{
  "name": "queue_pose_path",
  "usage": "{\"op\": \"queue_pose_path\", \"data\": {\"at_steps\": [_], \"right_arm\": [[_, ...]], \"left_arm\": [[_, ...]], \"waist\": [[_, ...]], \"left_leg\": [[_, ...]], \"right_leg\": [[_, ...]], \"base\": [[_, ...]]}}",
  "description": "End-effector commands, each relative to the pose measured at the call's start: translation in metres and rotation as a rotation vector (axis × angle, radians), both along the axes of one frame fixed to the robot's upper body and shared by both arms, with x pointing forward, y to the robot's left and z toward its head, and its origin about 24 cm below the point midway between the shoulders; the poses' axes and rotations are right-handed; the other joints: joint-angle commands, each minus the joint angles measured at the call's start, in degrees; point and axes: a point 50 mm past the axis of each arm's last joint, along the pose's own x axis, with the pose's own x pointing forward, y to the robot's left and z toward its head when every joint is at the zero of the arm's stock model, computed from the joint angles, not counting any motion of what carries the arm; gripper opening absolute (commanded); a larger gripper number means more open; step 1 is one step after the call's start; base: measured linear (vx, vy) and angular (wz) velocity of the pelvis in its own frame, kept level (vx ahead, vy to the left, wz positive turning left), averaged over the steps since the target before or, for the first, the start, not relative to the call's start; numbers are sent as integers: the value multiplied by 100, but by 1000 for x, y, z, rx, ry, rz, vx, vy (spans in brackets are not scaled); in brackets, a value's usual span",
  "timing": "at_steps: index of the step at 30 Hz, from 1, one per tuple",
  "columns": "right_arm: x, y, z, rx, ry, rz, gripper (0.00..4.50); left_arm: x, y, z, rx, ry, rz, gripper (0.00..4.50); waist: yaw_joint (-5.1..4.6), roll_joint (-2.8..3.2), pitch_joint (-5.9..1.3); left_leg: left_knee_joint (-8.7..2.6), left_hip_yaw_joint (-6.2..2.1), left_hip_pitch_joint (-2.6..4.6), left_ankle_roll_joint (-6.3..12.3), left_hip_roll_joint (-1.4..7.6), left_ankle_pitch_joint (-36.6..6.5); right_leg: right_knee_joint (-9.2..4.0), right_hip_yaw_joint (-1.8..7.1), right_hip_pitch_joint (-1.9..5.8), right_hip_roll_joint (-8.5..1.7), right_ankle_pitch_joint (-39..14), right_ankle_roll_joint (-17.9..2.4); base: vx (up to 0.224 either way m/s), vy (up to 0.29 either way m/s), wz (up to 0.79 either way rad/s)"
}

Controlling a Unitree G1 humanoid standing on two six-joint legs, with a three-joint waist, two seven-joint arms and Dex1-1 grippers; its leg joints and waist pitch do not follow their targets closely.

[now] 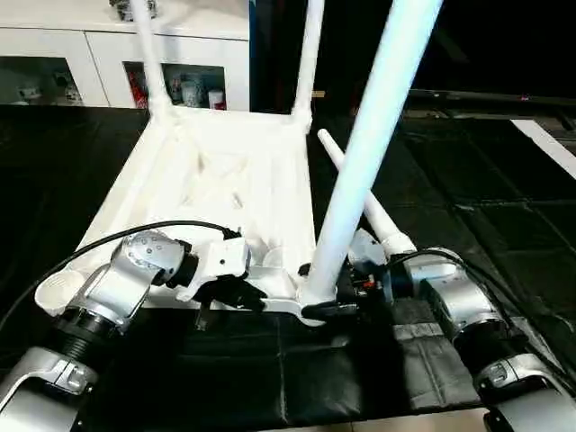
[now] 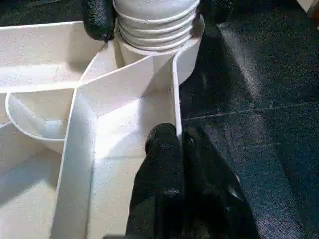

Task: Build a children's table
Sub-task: Rotate leg to tighten

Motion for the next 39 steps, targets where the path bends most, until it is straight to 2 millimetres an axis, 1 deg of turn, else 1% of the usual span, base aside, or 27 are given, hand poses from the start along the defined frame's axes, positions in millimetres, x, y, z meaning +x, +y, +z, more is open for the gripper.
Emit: {"op": "queue_pose_path", "data": {"at_steps": [1,4,6,11,15,16,17,18,19,20,22,24,25,26,27,28,29,30,31,32,33,34,35,36,37,38,39], "right_arm": [[0,-5,5,8,0,18,319],[-1,-6,4,9,13,28,311],[-1,-5,4,8,16,30,283],[-1,-4,2,11,22,31,272],[-2,-3,1,11,24,32,272],[-2,-3,1,11,24,31,272],[-2,-3,1,11,24,31,272],[-3,-3,0,13,26,28,272],[-2,0,-1,39,32,-27,272],[-2,1,-2,52,34,-47,272],[1,5,-4,74,47,-140,272],[4,13,-9,93,58,-244,272],[4,15,-10,96,61,-263,272],[5,19,-13,102,66,-304,272],[9,35,-18,125,89,-438,272],[11,41,-19,136,104,-492,272],[12,43,-19,140,108,-508,272],[17,54,-19,164,141,-604,272],[21,58,-18,180,157,-667,272],[21,58,-18,180,157,-667,272],[25,64,-17,191,179,-739,272],[26,66,-17,188,181,-758,272],[28,69,-18,168,181,-799,272],[28,70,-19,142,167,-820,272],[29,71,-20,126,154,-829,272],[29,71,-20,117,146,-834,306],[29,72,-20,119,138,-849,326]], "left_arm": [[0,-5,3,28,-8,-68,0],[1,-5,3,27,-5,-69,0],[1,-5,3,27,-3,-69,0],[2,-4,2,26,-1,-63,0],[2,-3,1,22,1,-52,0],[2,-4,1,19,2,-46,0],[2,-4,1,19,2,-46,0],[3,-4,1,12,5,-33,0],[6,-5,1,-21,7,42,0],[8,-5,1,-33,6,72,0],[13,-7,3,-61,-14,153,0],[17,-13,5,-105,-29,247,0],[18,-14,6,-114,-32,265,0],[19,-16,7,-133,-38,306,0],[18,-26,9,-167,-42,410,0],[17,-30,9,-173,-43,446,0],[16,-32,9,-175,-41,453,0],[13,-40,8,-186,-28,493,0],[11,-45,8,-188,-33,519,0],[11,-45,8,-188,-33,519,0],[10,-53,7,-196,-36,553,0],[10,-56,8,-201,-36,564,0],[10,-63,9,-216,-35,594,0],[10,-66,9,-218,-37,601,0],[10,-69,10,-217,-42,605,0],[11,-70,10,-216,-46,609,0],[12,-72,12,-205,-58,627,0]], "waist": [[-29,104,-423],[-25,117,-423],[-23,113,-426],[-21,116,-426],[-18,116,-426],[-17,127,-427],[-20,121,-427],[-19,129,-428],[-26,149,-427],[-23,139,-425],[-33,132,-413],[-66,119,-400],[-76,120,-396],[-98,101,-394],[-147,103,-398],[-234,80,-377],[-256,88,-393],[-325,85,-387],[-358,60,-397],[-366,74,-401],[-390,81,-399],[-414,78,-392],[-439,82,-396],[-449,89,-388],[-454,76,-394],[-453,78,-394],[-449,83,-397]], "left_leg": [[-375,-36,63,120,211,-1247],[-376,-39,61,120,209,-1237],[-374,-36,70,112,213,-1257],[-374,-38,68,98,212,-1264],[-374,-39,65,92,211,-1259],[-374,-41,65,90,211,-1252],[-373,-40,63,92,212,-1247],[-374,-41,65,88,214,-1252],[-374,-40,68,69,216,-1277],[-377,-37,75,70,216,-1273],[-386,-45,84,28,212,-1384],[-398,-62,69,-24,193,-1452],[-400,-65,80,-51,191,-1476],[-400,-65,84,-74,193,-1506],[-415,-89,49,-117,197,-1489],[-437,-108,6,-144,186,-1476],[-430,-116,6,-168,186,-1463],[-429,-118,-23,-164,171,-1425],[-415,-118,-52,-123,147,-1322],[-411,-110,-33,-111,146,-1280],[-388,-92,11,-61,139,-1288],[-386,-83,24,-45,143,-1307],[-379,-80,27,-13,142,-1300],[-374,-70,38,21,135,-1303],[-372,-65,33,46,133,-1283],[-374,-68,28,58,131,-1261],[-373,-64,33,72,134,-1258]], "right_leg": [[-434,359,302,-519,-1454,-923],[-429,356,301,-514,-1445,-933],[-430,356,294,-516,-1433,-945],[-426,355,300,-519,-1414,-961],[-427,356,302,-521,-1431,-956],[-422,355,303,-520,-1423,-958],[-422,355,304,-517,-1398,-963],[-418,354,303,-519,-1383,-974],[-416,356,301,-516,-1371,-988],[-425,355,300,-516,-1361,-994],[-448,354,297,-530,-1592,-968],[-472,345,307,-533,-1854,-869],[-491,344,292,-542,-1974,-829],[-499,349,292,-549,-2048,-807],[-475,342,331,-564,-2102,-789],[-494,316,337,-551,-2215,-732],[-485,312,352,-564,-2270,-698],[-504,312,360,-562,-2366,-638],[-516,304,382,-558,-2388,-585],[-522,311,363,-552,-2339,-589],[-541,324,316,-534,-2255,-631],[-542,331,300,-528,-2209,-672],[-533,327,300,-518,-2125,-728],[-547,326,283,-502,-2073,-739],[-533,331,287,-494,-1984,-745],[-527,327,291,-491,-1944,-744],[-519,334,290,-491,-1864,-747]], "base": [[0,0,0],[0,0,0],[0,0,0],[0,0,0],[0,0,0],[0,0,0],[0,0,0],[0,0,0],[0,0,0],[0,0,0],[0,0,0],[0,0,0],[0,0,0],[0,0,0],[0,0,0],[0,0,0],[0,0,0],[-19,5,-19],[0,0,0],[0,0,0],[0,0,0],[0,0,0],[0,0,0],[0,0,0],[0,0,0],[0,0,0],[0,0,0]]}}
